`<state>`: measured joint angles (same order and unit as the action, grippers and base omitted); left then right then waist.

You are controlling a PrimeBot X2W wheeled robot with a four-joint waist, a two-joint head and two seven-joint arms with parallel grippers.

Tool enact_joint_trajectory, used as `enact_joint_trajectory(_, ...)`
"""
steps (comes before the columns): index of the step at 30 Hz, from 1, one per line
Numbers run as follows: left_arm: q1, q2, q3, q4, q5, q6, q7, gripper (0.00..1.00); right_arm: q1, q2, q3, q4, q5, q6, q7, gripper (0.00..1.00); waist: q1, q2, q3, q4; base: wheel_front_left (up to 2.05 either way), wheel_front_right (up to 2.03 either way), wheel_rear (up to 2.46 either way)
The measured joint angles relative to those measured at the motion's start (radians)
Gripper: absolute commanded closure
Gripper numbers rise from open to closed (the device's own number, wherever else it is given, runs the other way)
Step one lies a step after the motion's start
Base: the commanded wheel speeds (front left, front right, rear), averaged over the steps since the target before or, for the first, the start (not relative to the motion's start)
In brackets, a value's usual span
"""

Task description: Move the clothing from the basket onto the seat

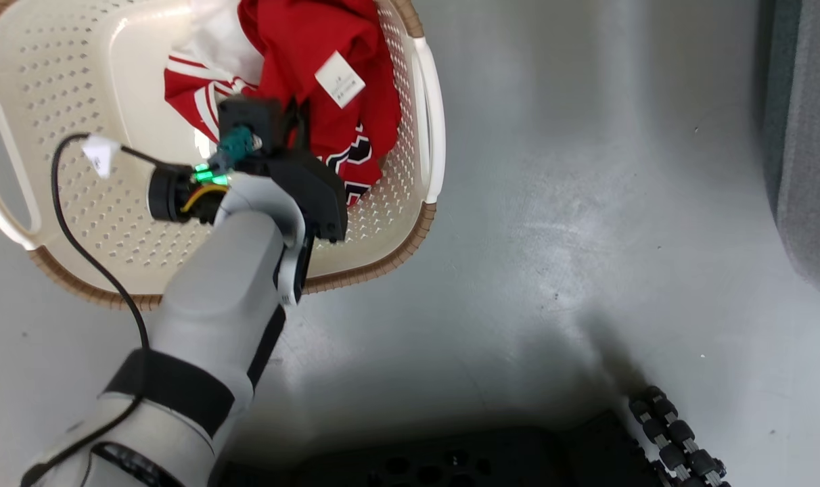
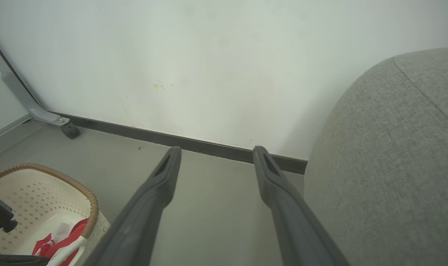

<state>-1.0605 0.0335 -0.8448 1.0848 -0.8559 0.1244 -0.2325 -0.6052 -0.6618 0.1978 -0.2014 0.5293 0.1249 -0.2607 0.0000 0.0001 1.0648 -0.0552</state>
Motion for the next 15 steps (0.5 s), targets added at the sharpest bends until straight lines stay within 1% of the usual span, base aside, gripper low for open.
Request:
enact_joint_trajectory(4, 0.055, -0.001, -0.004, -0.021, -0.013, 0.000, -0.012, 1.00, 0.000, 0.009, 0.002, 0.036, 0.010, 0.000, 0.000, 0.00, 0.0000, 0.0000, -0.039, 0.003, 0.00, 0.00, 0.00)
enact_joint_trajectory(10, 0.090, 0.000, 0.005, -0.020, -0.033, 0.000, -0.017, 1.00, 0.004, 0.027, 0.014, 0.084, 0.027, 0.000, 0.001, 0.00, 0.0000, -0.0001, -0.113, 0.010, 0.00, 0.00, 0.00)
enact_joint_trajectory(15, 0.132, 0.000, 0.033, -0.042, -0.072, 0.000, -0.017, 1.00, 0.024, 0.041, 0.019, 0.118, 0.027, 0.000, 0.001, 0.00, 0.0000, -0.0001, -0.181, 0.017, 0.00, 0.00, 0.00)
